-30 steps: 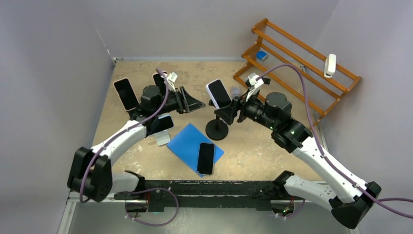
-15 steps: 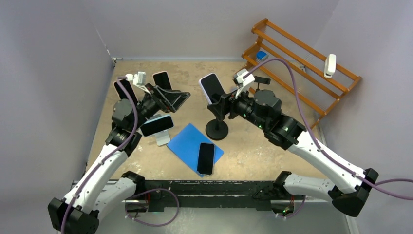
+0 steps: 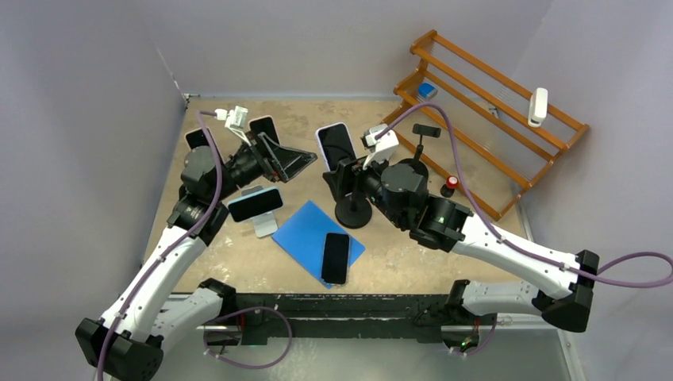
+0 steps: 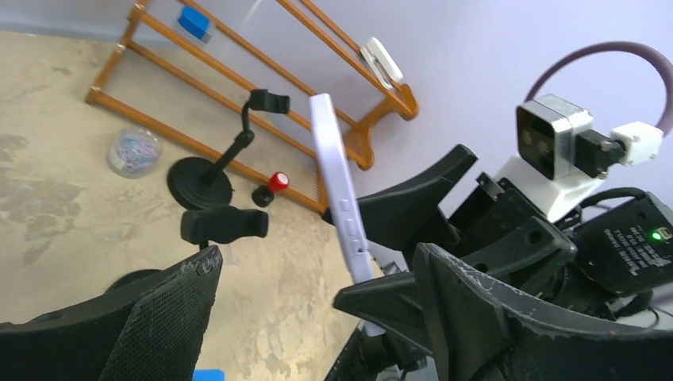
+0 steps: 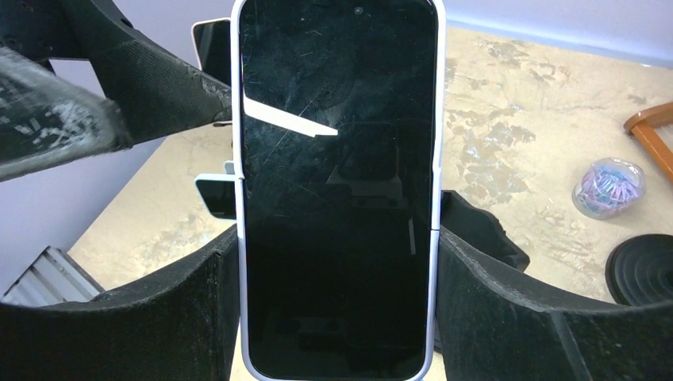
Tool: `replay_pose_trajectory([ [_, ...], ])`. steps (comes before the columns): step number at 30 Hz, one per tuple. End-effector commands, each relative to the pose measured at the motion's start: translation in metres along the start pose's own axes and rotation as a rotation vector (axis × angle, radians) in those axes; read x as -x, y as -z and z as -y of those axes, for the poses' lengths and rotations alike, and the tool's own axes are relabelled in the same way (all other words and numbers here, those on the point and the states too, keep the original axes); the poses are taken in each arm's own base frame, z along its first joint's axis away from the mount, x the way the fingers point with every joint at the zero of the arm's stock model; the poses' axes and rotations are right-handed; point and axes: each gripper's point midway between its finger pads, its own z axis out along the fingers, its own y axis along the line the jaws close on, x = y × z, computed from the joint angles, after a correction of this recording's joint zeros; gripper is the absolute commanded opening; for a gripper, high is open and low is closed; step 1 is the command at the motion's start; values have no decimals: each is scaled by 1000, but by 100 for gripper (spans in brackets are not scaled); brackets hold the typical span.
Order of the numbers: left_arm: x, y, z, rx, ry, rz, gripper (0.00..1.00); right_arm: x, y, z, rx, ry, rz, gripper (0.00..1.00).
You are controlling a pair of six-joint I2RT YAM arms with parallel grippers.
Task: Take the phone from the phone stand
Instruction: Place the phone at the center of the board.
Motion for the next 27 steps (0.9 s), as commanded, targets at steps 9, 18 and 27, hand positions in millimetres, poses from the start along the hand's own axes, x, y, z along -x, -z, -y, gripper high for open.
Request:
replay_pose_trajectory([
  [9, 0, -17, 22, -135, 19, -90, 81, 40, -5, -13, -49, -128, 124, 0],
  [18, -1, -30, 15, -138, 31, -109, 69, 33, -9, -22, -40, -130, 105, 0],
  [27, -3, -40, 14, -160, 54, -131, 45, 31, -14, -26, -48, -122, 96, 0],
])
